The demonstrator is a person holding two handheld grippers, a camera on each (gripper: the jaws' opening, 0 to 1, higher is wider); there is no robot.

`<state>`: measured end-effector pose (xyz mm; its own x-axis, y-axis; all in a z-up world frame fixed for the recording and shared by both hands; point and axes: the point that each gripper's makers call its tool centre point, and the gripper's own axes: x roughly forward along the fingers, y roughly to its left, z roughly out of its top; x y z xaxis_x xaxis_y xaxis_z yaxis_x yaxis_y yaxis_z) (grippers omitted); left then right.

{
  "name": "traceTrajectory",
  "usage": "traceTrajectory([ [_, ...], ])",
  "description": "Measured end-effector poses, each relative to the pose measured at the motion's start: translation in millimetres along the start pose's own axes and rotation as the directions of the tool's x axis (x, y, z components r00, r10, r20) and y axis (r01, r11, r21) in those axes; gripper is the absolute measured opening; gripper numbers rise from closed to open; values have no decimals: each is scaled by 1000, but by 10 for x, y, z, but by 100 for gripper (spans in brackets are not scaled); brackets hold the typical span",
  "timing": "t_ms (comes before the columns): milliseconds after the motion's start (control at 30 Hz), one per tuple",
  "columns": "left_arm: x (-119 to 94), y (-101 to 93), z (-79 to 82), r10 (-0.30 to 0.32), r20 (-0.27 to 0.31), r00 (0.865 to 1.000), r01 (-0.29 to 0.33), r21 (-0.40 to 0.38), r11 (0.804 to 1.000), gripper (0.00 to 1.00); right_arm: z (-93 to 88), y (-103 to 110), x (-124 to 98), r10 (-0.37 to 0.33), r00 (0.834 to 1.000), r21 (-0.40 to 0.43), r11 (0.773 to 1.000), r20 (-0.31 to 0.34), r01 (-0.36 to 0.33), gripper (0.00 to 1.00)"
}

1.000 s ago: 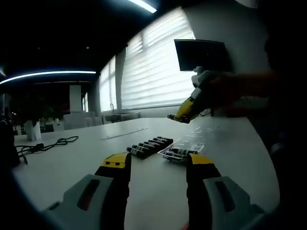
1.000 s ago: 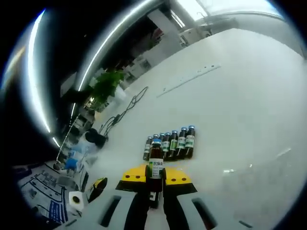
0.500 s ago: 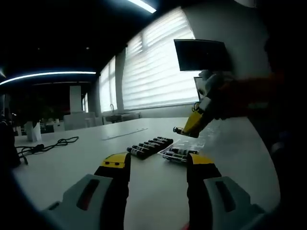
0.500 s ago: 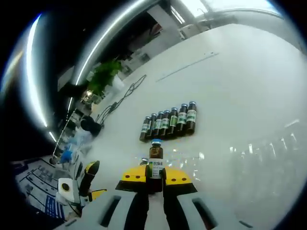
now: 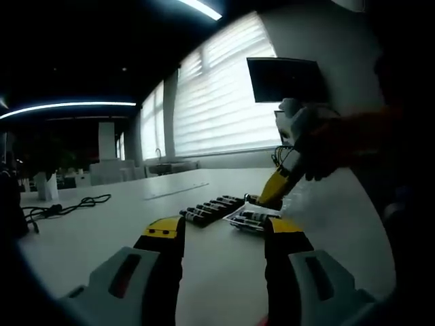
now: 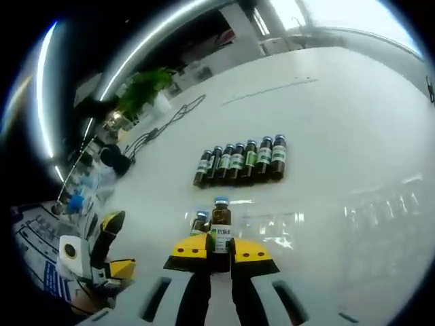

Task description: Grip medicine bottles put into box

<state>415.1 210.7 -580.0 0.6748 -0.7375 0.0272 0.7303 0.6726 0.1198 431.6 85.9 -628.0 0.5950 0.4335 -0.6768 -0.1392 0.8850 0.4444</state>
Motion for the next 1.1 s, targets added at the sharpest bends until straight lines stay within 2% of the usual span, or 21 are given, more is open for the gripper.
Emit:
traceTrajectory([
  [233,-2,-12,17,-9,9,1000,9,-8,1000,40,1,-95,-2,-51,998,-36,998,20,52,7],
  [633,-4,-3,28,-8,14,1000,8,-17,1000,40,-1,-110,49,-47,998,-64,997,31,49,9],
  [800,-6,-3,28,-9,15,1000,10,-17,1000,40,46,-95,1,-32,998,-59,998,59,35,11],
  [900,-4,-7,21,-12,12,1000,12,-15,1000,40,173,-94,-67,-45,991,-87,995,126,57,12],
  [933,-4,-8,20,-12,11,1000,13,-15,1000,40,217,-103,-89,-62,987,-119,990,151,80,11],
  [1000,-3,-10,19,-13,11,1000,13,-14,1000,40,314,-121,-129,-116,970,-232,959,214,166,7],
  [1067,-3,-10,19,-13,10,1000,14,-14,1000,40,320,-168,-139,-180,957,-281,929,229,242,3],
  [1100,-3,-10,20,-13,10,1000,13,-14,1000,40,316,-146,-126,-186,953,-293,922,239,253,0],
])
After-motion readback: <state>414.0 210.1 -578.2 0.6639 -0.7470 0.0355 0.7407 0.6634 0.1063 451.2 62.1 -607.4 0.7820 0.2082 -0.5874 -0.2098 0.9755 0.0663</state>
